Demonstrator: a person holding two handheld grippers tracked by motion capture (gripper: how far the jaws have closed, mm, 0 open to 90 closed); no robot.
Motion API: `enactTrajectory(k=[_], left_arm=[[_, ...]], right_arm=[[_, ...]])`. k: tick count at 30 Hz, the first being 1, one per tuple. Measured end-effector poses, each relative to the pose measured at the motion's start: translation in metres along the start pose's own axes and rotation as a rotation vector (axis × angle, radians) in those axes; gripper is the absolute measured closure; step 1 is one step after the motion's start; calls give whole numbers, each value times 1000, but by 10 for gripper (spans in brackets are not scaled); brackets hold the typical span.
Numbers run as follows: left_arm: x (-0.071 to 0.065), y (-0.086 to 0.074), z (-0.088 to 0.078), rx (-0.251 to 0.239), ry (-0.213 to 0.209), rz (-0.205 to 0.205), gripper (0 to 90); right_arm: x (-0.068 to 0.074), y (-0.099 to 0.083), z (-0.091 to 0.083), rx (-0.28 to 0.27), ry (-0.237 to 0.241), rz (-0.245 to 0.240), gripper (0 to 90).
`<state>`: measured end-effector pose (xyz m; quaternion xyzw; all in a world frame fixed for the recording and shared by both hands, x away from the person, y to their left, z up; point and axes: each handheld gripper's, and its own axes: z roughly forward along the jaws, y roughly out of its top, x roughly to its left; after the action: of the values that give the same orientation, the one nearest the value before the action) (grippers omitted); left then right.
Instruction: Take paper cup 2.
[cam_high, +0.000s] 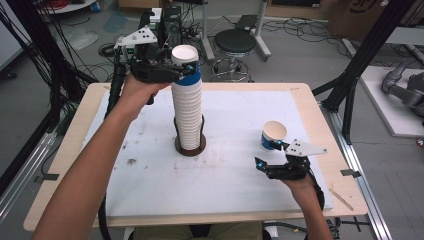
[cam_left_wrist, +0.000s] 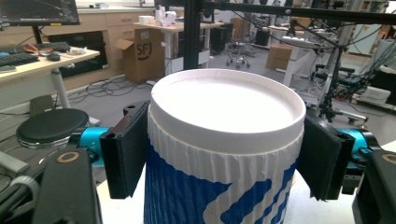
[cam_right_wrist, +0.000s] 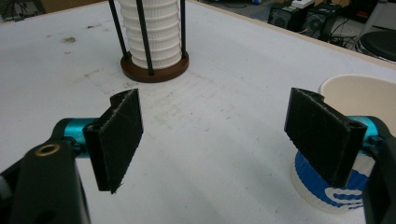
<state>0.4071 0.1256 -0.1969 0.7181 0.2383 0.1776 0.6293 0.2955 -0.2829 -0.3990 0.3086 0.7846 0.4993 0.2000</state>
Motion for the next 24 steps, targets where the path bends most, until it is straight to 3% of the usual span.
enactTrajectory(k=[4,11,21,24], left_arm=[[-1,1,-1,3,-3,6,272],[1,6,-4,-35,-9,-9,278],[-3,38,-19,-111,-2,20,280],[-2,46,-23,-136,-7,9,282]], right_arm=[[0,0,0,0,1,3,199],[0,0,0,2,3,8,198],[0,0,1,-1,6,7,198],[0,0,1,1,5,12,198]])
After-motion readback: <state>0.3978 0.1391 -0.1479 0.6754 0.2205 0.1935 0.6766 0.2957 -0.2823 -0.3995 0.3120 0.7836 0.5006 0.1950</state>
